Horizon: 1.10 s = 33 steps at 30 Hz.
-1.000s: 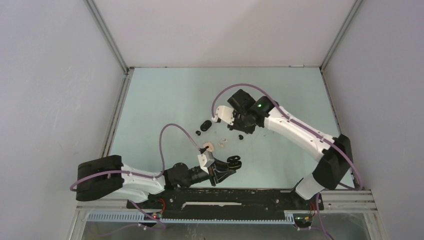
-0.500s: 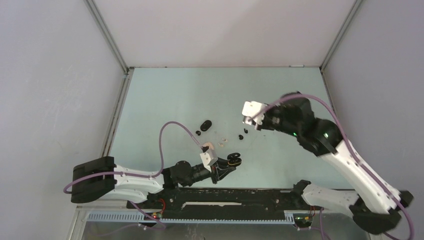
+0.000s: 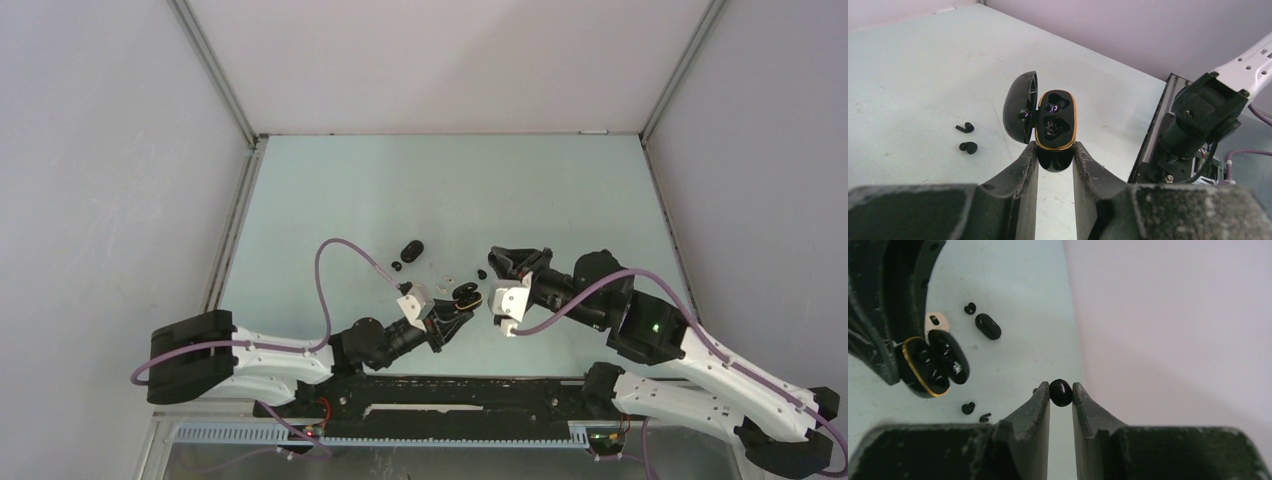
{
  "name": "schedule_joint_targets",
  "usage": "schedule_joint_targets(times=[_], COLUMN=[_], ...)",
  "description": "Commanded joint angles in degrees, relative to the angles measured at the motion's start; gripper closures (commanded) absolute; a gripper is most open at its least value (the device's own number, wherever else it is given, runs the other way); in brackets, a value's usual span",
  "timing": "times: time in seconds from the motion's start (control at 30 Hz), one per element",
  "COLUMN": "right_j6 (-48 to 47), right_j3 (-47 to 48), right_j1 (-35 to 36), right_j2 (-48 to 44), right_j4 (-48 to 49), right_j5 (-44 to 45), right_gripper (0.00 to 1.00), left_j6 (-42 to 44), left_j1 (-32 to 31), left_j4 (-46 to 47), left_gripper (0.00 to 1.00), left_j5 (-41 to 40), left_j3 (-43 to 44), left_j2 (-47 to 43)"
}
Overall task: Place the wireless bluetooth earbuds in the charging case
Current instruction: Place the earbud in the charging case.
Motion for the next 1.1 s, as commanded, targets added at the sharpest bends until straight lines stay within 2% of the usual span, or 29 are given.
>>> schedule_joint_targets(times=[0.0,0.43,1.07], right_j6=[-5.75,-10.09,-12.81], right_j3=[-2.82,-7.53,-9.38], right_j1=[2.59,9.93,13.64], right_j2=[-2.87,-4.59,-1.94], right_j4=[4.24,4.38,5.04], right_j5=[2.60,5.15,7.64], right_gripper=[1.00,1.00,1.00], left_j6=[3.33,4.00,3.32], left_j1=[-0.44,-0.57,-0.98], left_j4=[3.68,5.47,5.98], left_gripper=[1.00,1.00,1.00], left_j5=[-3.29,-3.02,-0.77], left_j3=[1.94,1.32,0.60], left_j2=[-0.29,-2.57,-3.79])
